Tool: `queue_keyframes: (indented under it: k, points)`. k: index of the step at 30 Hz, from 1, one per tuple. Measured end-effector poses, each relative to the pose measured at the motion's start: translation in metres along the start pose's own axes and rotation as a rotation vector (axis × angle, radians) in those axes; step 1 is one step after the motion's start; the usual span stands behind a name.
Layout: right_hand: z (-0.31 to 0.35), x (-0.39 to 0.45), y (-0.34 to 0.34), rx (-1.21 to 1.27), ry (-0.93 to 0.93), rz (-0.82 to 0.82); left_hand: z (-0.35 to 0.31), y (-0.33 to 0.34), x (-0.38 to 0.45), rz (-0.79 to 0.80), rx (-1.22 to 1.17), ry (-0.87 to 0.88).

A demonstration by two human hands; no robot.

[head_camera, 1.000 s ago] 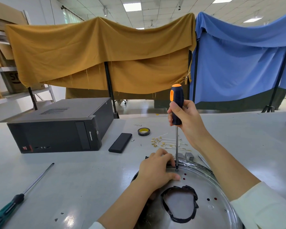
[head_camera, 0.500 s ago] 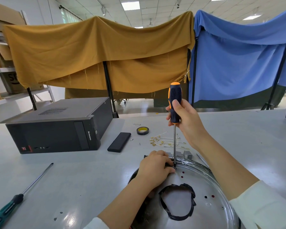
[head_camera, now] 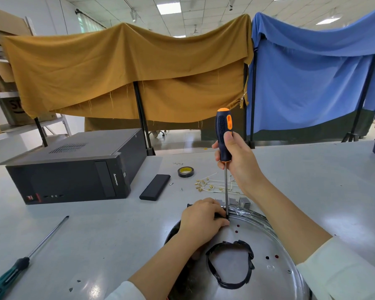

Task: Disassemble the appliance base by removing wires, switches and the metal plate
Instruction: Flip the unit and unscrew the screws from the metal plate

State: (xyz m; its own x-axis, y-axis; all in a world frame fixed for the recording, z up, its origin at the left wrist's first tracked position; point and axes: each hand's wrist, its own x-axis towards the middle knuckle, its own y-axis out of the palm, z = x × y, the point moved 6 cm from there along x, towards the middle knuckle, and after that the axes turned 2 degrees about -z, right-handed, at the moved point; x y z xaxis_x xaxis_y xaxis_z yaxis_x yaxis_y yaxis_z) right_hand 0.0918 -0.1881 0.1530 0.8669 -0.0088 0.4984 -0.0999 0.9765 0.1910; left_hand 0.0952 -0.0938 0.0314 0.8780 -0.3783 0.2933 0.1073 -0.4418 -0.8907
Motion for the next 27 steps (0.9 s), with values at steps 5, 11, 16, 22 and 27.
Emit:
queue_keyframes:
  k: [5, 11, 16, 22, 27]
  points:
    - [-0.004, 0.000, 0.002, 0.076, 0.017, 0.019, -0.002, 0.001, -0.001, -0.043, 0.006, 0.003]
    - [-0.001, -0.003, 0.012, 0.097, 0.037, 0.070, -0.004, 0.000, -0.001, -0.090, 0.023, 0.036]
    - [0.006, -0.009, 0.017, -0.118, -0.032, 0.082, -0.005, 0.000, -0.001, -0.108, 0.028, 0.097]
    - [0.013, -0.011, 0.019, -0.230, 0.018, 0.138, -0.005, 0.001, 0.002, -0.056, 0.017, 0.099]
    - [0.017, -0.013, 0.018, -0.274, 0.037, 0.123, -0.010, 0.006, 0.005, 0.017, 0.191, 0.082]
